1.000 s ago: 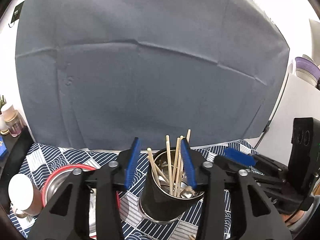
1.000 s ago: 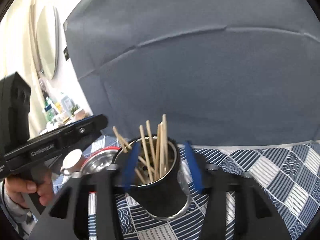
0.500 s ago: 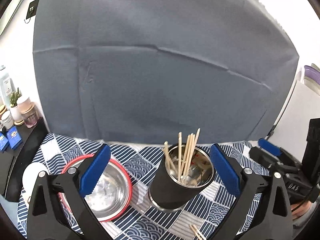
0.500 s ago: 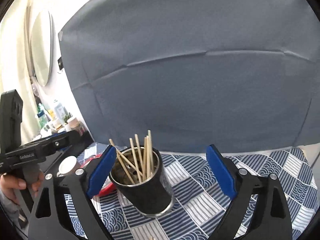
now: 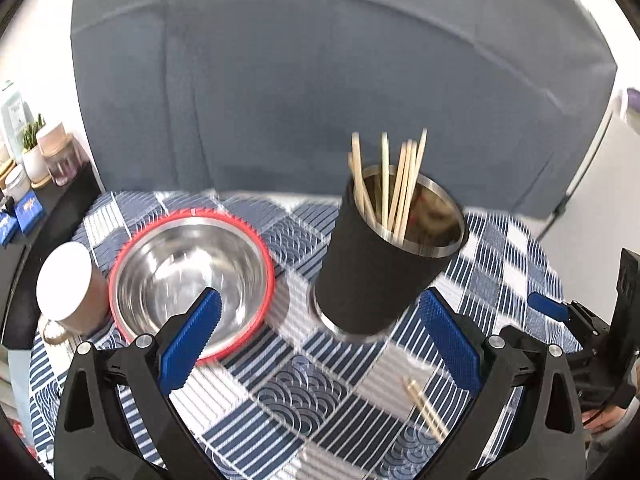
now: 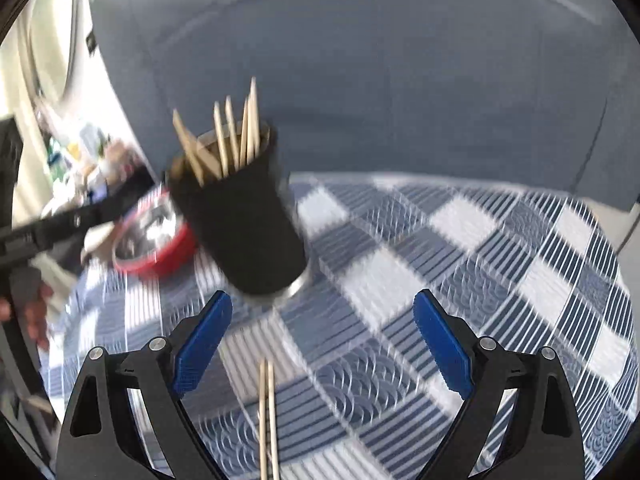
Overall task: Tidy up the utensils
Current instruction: 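Move both tools down to the last two chopsticks on the cloth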
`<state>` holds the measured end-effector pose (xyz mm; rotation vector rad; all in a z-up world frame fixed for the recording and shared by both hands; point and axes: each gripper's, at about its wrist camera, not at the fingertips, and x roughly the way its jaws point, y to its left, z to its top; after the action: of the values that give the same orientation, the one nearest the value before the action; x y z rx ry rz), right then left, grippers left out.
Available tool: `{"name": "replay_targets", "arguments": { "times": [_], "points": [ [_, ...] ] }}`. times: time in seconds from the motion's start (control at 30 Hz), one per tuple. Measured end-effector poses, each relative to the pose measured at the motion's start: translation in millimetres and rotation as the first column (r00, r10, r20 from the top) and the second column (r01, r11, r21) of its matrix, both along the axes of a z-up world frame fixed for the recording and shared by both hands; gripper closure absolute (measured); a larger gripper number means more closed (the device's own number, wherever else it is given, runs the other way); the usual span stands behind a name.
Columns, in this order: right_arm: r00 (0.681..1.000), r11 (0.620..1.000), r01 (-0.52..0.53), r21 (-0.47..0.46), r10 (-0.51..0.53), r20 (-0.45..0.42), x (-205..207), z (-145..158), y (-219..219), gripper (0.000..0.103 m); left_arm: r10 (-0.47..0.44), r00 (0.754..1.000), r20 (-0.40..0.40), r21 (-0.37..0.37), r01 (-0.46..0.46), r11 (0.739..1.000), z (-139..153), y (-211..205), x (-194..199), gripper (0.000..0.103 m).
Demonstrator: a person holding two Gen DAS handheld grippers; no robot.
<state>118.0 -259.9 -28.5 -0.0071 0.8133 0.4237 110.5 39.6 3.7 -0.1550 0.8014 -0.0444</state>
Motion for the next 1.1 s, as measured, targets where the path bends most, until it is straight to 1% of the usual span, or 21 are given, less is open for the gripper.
{"name": "replay_targets", "arguments": {
  "times": [0.17,0.33,0.4,0.7,1.0,1.1],
  "points": [
    [0.997,0.998,-0.036,-0.06,0.032,-0.072,-16,-33,5,0.015,0.005,0.998,-0.057,-0.006,-0.005,1.0,-22,-3,-5,0.006],
    [0.992,0.995,-0.053,-0.09,0.042,-0.123,-25,-53,8,0.015,0.01,0.994,-0.113,-0.023,-0.013,1.0,-45,-8,-11,0.006],
    [0.989,0.994,-0.058,-0.098,0.044,-0.141,-28,-59,8,0.015,0.005,0.989,-0.146,-0.035,-0.01,0.999,-57,-11,-15,0.006],
    [0.977,0.985,-0.09,-0.149,0.058,-0.203,-35,-81,13,0.015,-0.03,0.963,-0.267,-0.023,0.024,0.999,-94,-28,-24,0.006],
    [0.967,0.963,-0.106,-0.248,0.042,-0.253,-34,-98,19,0.015,-0.037,0.931,-0.362,-0.008,0.036,0.999,-116,-40,-23,0.006],
    [0.964,0.962,-0.116,-0.247,0.05,-0.26,-34,-100,19,0.015,-0.041,0.923,-0.382,-0.01,0.04,0.999,-119,-44,-21,0.006]
  ]
}}
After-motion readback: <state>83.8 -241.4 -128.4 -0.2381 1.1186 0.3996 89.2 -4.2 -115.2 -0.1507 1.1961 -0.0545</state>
